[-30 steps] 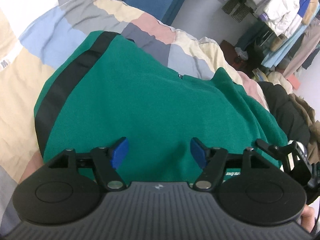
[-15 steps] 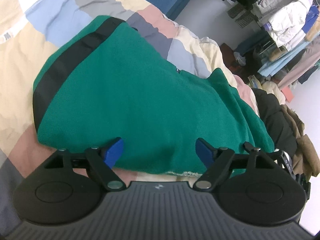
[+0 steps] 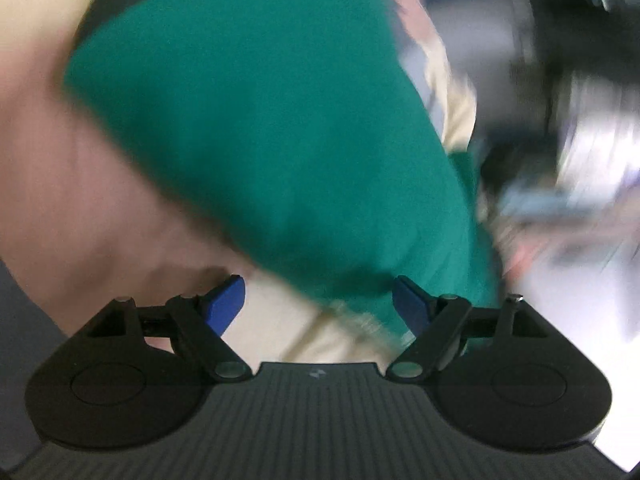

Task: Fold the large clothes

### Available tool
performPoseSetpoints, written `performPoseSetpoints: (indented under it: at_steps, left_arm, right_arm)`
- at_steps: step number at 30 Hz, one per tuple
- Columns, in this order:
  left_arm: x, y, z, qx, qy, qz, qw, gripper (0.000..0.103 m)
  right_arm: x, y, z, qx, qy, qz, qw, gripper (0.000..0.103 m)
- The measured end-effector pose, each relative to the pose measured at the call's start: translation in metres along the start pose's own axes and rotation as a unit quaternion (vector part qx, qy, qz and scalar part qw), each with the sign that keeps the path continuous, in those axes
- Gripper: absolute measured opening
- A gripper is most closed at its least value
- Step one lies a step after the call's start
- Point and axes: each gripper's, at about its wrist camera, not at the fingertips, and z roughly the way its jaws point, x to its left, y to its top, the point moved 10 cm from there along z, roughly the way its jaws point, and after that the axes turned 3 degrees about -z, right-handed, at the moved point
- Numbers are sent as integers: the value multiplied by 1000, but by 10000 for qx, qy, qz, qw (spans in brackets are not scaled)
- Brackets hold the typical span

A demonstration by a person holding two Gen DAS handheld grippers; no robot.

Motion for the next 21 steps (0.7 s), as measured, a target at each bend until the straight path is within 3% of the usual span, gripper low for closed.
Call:
performPoseSetpoints:
  at_steps: [1,7,13,16,19,21]
  left_arm:
    - [7,5,2,-14,-131,-316,9994,84]
    - [-1,19,0,-466,-444,-313,9974,83]
    - [0,35,-3,-817,-589,-460,9938,83]
    - [-8,40,-3,-942,-462,-257,9941,76]
    - [-14,40,-8,-1090,-396,-50,9932,63]
    - [-20,38,-14,-1178,-296,232,9923,51]
  right_arm:
    - [-4,4,-4,-101,-86,103,9999,86]
    - [-28,25,-21,-608,-191,753,9951,86]
    - [-32,40,-13,-842,-246,750,9933,86]
    - [-28,45,-1,-840,-245,576,9945,85]
    - [-25,52,7,-751,-369,246,9962,68]
    - [-17,53,5,-797,-395,-60,9960,47]
